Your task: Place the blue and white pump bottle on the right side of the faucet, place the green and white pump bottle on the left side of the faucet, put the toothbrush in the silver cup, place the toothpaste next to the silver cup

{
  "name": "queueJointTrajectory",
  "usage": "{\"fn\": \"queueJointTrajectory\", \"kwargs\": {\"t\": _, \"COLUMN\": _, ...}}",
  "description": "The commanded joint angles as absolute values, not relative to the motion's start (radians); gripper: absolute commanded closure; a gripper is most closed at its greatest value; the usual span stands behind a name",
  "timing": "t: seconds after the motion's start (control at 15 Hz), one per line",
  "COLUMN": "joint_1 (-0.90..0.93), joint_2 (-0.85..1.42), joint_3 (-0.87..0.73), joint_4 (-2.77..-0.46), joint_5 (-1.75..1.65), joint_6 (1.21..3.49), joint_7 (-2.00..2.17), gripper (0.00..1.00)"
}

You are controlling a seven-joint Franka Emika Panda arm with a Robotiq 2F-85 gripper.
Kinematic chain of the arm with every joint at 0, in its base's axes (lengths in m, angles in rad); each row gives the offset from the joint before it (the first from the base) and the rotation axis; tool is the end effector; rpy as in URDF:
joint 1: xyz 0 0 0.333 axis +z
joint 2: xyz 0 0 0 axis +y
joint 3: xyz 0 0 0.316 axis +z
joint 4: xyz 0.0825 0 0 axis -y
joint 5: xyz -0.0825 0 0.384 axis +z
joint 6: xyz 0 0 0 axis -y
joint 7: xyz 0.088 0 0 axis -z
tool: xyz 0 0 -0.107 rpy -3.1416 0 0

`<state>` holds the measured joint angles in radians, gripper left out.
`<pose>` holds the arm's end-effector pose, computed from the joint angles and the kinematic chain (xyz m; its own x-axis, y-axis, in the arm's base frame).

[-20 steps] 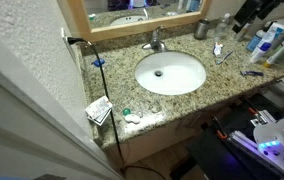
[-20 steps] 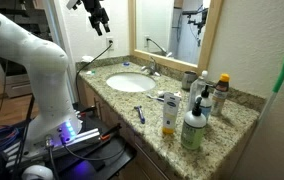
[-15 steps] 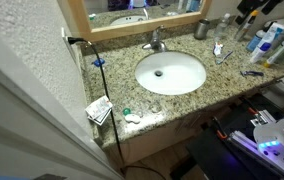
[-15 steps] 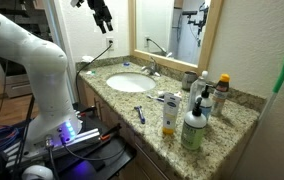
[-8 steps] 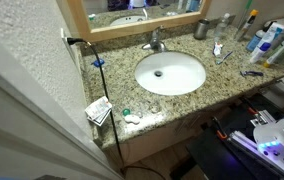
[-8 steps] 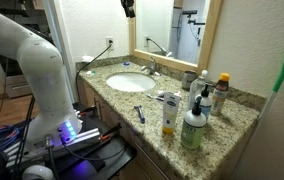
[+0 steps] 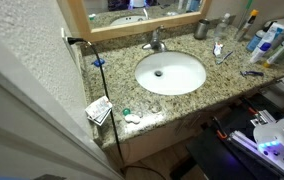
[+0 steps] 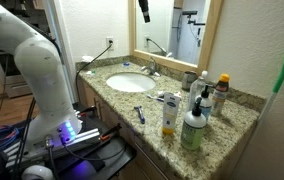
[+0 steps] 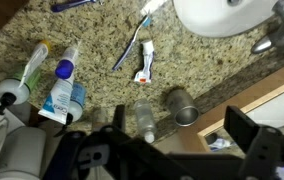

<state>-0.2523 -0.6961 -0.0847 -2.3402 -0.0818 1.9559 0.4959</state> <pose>0.3421 -0.1337 0.6066 0.6539 -0.7023 0.2813 -0.7018 -0.7020 -0.1211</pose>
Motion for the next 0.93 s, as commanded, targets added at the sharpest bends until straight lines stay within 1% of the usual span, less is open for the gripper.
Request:
{"fn": "queueJointTrajectory", "kwargs": {"t": 0.0, "joint_1": -0.345, "joint_2": -0.503, "joint_3": -0.178, "joint_4": -2.182, "joint_5": -0.055, "joint_6": 1.955, "joint_7": 0.505, "gripper": 0.0}}
{"fn": "queueJointTrajectory", "kwargs": {"t": 0.13, "joint_1": -0.372, "joint_2": -0.417, "joint_3": -0.242, "joint_4": -2.08, "joint_5": -0.023, "joint_6": 1.899, "joint_7": 0.504, "gripper": 0.0}}
{"fn": "queueJointTrajectory", "kwargs": {"t": 0.2, "joint_1": -0.36, "joint_2": -0.512, "joint_3": -0.202, "joint_4": -2.191, "joint_5": -0.054, "joint_6": 1.956, "joint_7": 0.494, "gripper": 0.0}}
{"fn": "queueJointTrajectory", "kwargs": {"t": 0.33, "joint_1": -0.373, "joint_2": -0.447, "joint_3": -0.245, "joint_4": -2.124, "joint_5": -0.038, "joint_6": 1.941, "joint_7": 0.494, "gripper": 0.0}}
{"fn": "queueJointTrajectory", "kwargs": {"t": 0.4, "joint_1": -0.377, "joint_2": -0.448, "joint_3": -0.225, "joint_4": -2.146, "joint_5": -0.072, "joint_6": 1.962, "joint_7": 0.513, "gripper": 0.0}}
{"fn": "queueJointTrajectory", "kwargs": {"t": 0.47, "joint_1": -0.392, "joint_2": -0.41, "joint_3": -0.209, "joint_4": -2.146, "joint_5": -0.099, "joint_6": 1.992, "joint_7": 0.575, "gripper": 0.0}}
{"fn": "queueJointTrajectory", "kwargs": {"t": 0.6, "joint_1": -0.404, "joint_2": -0.324, "joint_3": -0.226, "joint_4": -2.107, "joint_5": -0.081, "joint_6": 2.0, "joint_7": 0.683, "gripper": 0.0}}
{"fn": "queueJointTrajectory", "kwargs": {"t": 0.87, "joint_1": -0.418, "joint_2": -0.177, "joint_3": -0.317, "joint_4": -2.049, "joint_5": -0.014, "joint_6": 2.063, "joint_7": 0.782, "gripper": 0.0}}
